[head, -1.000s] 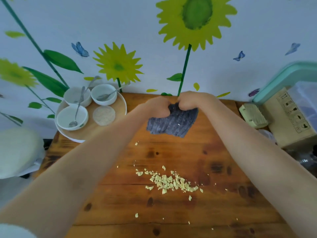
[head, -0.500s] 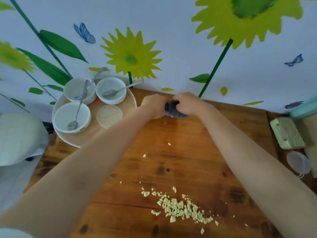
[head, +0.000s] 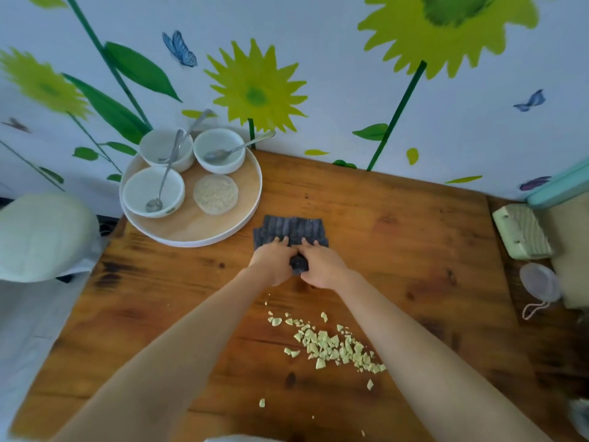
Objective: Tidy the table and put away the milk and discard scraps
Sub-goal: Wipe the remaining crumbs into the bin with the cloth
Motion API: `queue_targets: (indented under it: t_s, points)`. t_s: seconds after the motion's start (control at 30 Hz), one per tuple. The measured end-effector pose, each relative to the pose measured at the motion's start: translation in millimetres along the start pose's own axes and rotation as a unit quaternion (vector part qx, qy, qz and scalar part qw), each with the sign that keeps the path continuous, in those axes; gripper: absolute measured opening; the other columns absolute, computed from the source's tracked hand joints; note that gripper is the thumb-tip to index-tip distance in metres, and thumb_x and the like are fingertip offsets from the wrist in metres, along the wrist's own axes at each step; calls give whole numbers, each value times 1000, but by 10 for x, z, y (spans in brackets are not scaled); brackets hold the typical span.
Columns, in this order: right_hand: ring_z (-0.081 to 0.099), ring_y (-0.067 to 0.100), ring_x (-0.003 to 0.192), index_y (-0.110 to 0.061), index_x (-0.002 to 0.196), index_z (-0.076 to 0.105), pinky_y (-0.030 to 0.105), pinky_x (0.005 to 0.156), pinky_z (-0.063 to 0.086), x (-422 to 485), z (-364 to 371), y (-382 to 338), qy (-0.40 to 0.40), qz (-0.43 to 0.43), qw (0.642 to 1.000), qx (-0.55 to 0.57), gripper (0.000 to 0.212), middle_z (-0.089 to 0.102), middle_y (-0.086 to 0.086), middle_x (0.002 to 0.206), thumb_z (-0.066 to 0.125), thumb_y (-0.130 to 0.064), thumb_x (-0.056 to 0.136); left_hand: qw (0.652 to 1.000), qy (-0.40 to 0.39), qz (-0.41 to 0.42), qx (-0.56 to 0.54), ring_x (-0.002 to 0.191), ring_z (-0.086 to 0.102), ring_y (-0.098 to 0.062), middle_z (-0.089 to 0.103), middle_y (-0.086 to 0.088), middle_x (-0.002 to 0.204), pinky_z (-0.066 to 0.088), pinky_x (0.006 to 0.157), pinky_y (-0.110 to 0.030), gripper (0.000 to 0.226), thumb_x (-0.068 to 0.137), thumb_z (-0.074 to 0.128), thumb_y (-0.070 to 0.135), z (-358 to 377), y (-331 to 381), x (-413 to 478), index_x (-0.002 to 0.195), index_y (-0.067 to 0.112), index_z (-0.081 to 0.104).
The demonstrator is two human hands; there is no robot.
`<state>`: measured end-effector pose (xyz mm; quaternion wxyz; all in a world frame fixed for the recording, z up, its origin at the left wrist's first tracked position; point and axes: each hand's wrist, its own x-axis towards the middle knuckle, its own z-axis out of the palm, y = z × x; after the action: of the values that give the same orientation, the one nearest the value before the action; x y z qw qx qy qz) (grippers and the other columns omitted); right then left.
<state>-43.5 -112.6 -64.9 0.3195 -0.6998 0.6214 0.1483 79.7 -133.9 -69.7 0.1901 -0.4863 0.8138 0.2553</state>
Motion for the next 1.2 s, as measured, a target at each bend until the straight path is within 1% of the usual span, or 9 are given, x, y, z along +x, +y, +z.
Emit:
queue_targets:
  t_s: [0.2, 0.33, 0.43, 0.53, 0.7, 0.8, 1.0, 1.13, 1.2]
  points:
    - [15, 29, 144, -21, 147, 24, 43, 111, 31, -453, 363, -289, -23, -15, 999, -26, 54, 9, 4, 158, 40, -18, 96, 998, -20, -7, 54, 137, 35, -25, 21, -7, 156, 41, 104, -39, 44, 96, 35, 19, 294, 10, -542, 140, 20, 40]
    - [22, 29, 142, -18, 147, 26, 41, 109, 34, -645, 483, -370, -49, -29, 997, -54, 51, 11, 5, 158, 36, -18, 97, 1000, -10, -23, 16, 114, 55, -26, 49, -6, 140, 49, 84, -35, 39, 90, 40, 15, 415, 33, -775, 126, 18, 55]
    - [50, 30, 113, -14, 139, 40, 34, 80, 46, -770, 528, -409, -54, -32, 997, -50, 43, 36, 6, 148, 35, -14, 96, 1000, -12, -26, 4, 105, 59, -27, 62, -8, 119, 48, 82, -35, 35, 89, 41, 14, 462, 85, -931, 120, 15, 59]
    - [49, 25, 81, -14, 106, 56, 28, 53, 35, -852, 540, -430, -52, -18, 998, 10, 24, 54, 9, 96, 35, -13, 95, 999, -30, -29, -24, 103, 58, -26, 64, -8, 112, 44, 75, -33, 33, 89, 40, 13, 453, 95, -1015, 114, 16, 62]
    - [50, 22, 82, -11, 110, 58, 27, 54, 35, -988, 186, -298, 34, 5, 998, 62, 29, 55, 5, 92, 37, -9, 91, 999, 15, -26, -15, 81, 55, -21, 59, -3, 88, 43, 66, -29, 29, 90, 42, 14, 35, 283, -1021, 109, 16, 63]
    - [54, 23, 77, -11, 95, 59, 28, 55, 38, -1179, -138, -80, 77, 26, 994, 77, 21, 58, 5, 84, 38, -8, 90, 997, 71, 8, -23, 76, 58, -22, 61, -3, 80, 46, 65, -30, 29, 94, 40, 19, -243, 585, -979, 110, 19, 64]
    - [60, 32, 98, -12, 79, 57, 34, 72, 45, -1780, -592, 692, 168, 98, 977, 90, 22, 64, 15, 104, 39, -7, 89, 984, 121, 92, -89, 88, 60, -34, 66, -15, 105, 43, 58, -36, 40, 93, 36, 9, -563, 1549, -847, 123, 22, 59]
    - [55, 28, 81, -20, 61, 39, 31, 61, 36, -2361, -512, 1234, 217, 174, 955, 104, 31, 53, 6, 76, 41, -8, 89, 977, 116, 178, -20, 95, 60, -30, 66, -11, 108, 42, 64, -33, 37, 91, 40, 9, -574, 2290, -642, 121, 19, 61]
    - [53, 27, 81, -18, 64, 44, 30, 61, 34, -2550, -284, 1472, 219, 211, 944, 126, 28, 53, 6, 78, 40, -10, 91, 968, 107, 223, 31, 101, 60, -28, 66, -9, 113, 43, 72, -33, 33, 89, 44, 8, -422, 2547, -547, 115, 17, 63]
